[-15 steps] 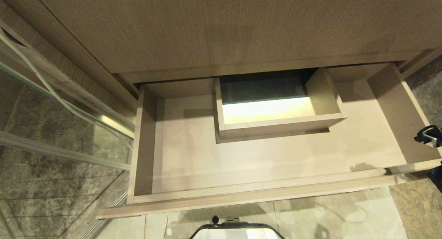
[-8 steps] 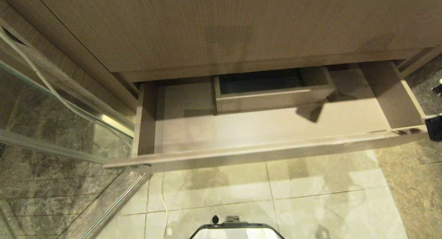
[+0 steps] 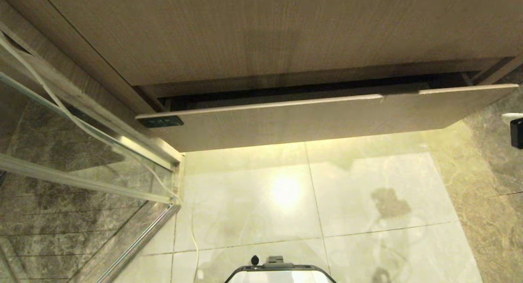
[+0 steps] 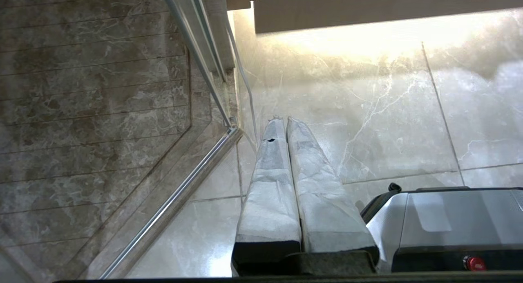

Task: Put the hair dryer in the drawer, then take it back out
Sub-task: Close the drawer

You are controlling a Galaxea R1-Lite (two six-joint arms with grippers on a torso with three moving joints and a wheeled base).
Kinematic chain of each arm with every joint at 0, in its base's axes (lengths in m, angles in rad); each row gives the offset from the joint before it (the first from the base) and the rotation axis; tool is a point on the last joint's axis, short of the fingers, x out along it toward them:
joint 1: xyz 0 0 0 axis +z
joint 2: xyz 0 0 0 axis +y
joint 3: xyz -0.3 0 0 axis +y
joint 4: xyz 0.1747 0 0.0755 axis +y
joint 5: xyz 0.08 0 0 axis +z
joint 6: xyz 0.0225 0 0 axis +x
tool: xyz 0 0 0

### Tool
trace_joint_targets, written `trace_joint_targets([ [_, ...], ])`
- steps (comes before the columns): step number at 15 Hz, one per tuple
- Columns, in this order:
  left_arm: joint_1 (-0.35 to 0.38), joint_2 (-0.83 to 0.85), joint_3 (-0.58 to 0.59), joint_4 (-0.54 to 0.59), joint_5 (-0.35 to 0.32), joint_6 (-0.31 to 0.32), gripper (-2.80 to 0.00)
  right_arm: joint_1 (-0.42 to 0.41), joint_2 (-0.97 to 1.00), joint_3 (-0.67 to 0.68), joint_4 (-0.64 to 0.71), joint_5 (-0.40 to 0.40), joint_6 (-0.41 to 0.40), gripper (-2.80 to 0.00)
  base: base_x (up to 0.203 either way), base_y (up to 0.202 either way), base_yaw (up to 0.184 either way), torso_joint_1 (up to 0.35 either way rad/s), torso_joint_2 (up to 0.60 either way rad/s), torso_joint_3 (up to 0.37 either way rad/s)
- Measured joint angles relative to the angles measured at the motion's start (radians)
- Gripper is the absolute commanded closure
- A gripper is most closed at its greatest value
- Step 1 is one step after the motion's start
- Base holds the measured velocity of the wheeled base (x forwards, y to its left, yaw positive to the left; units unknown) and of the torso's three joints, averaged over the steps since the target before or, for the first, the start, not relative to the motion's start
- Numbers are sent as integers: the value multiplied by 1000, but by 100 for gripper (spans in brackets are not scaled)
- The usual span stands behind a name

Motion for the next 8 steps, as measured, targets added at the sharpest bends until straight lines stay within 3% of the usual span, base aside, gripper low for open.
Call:
trace_joint_targets([
  [8, 0, 0, 0, 1, 0, 0, 0, -1, -321, 175, 173, -1, -2, 0, 0, 0, 0, 0, 0, 0],
])
